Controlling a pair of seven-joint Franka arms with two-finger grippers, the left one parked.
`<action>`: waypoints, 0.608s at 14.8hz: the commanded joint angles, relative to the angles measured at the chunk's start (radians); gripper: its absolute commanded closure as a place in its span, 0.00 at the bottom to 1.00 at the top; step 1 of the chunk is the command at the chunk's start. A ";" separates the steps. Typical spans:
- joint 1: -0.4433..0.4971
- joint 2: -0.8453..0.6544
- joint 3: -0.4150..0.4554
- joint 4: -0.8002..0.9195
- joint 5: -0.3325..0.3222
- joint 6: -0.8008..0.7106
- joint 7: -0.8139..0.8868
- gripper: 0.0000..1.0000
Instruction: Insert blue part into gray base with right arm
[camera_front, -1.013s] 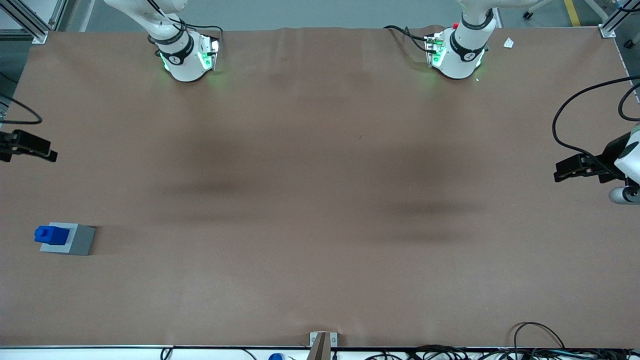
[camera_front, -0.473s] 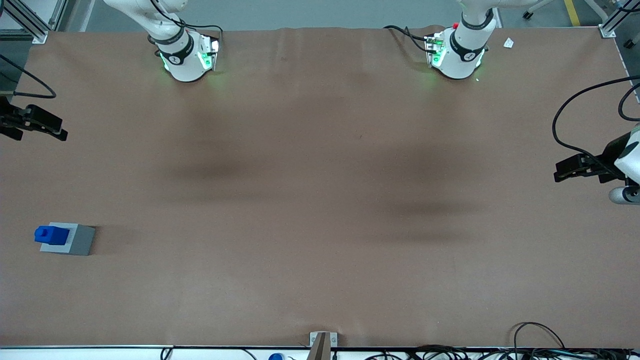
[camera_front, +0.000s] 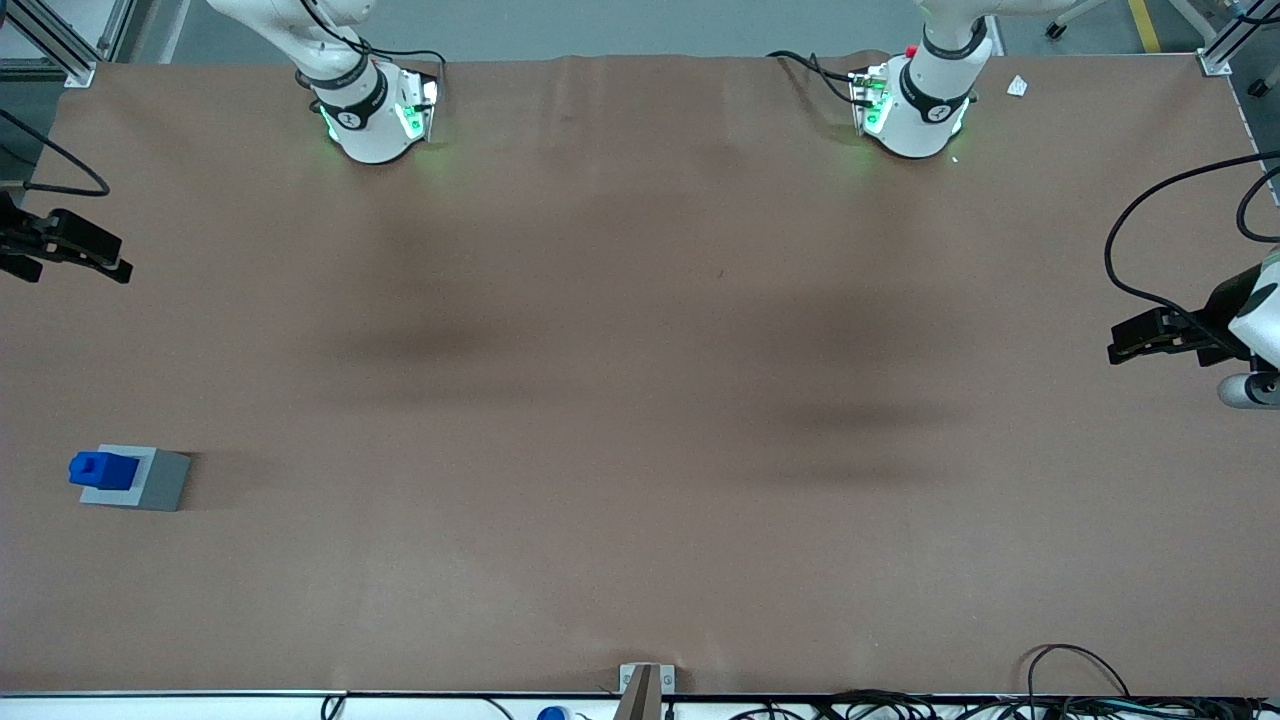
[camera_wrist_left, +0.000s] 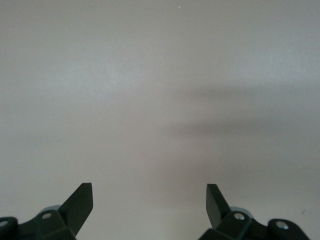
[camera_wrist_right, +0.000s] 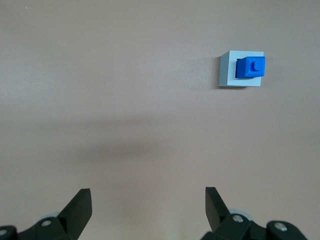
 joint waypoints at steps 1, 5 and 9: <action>0.003 -0.015 0.000 0.005 -0.010 0.006 0.012 0.00; 0.005 -0.011 0.000 0.014 -0.007 0.002 0.012 0.00; 0.006 -0.011 0.002 0.014 -0.007 0.004 0.012 0.00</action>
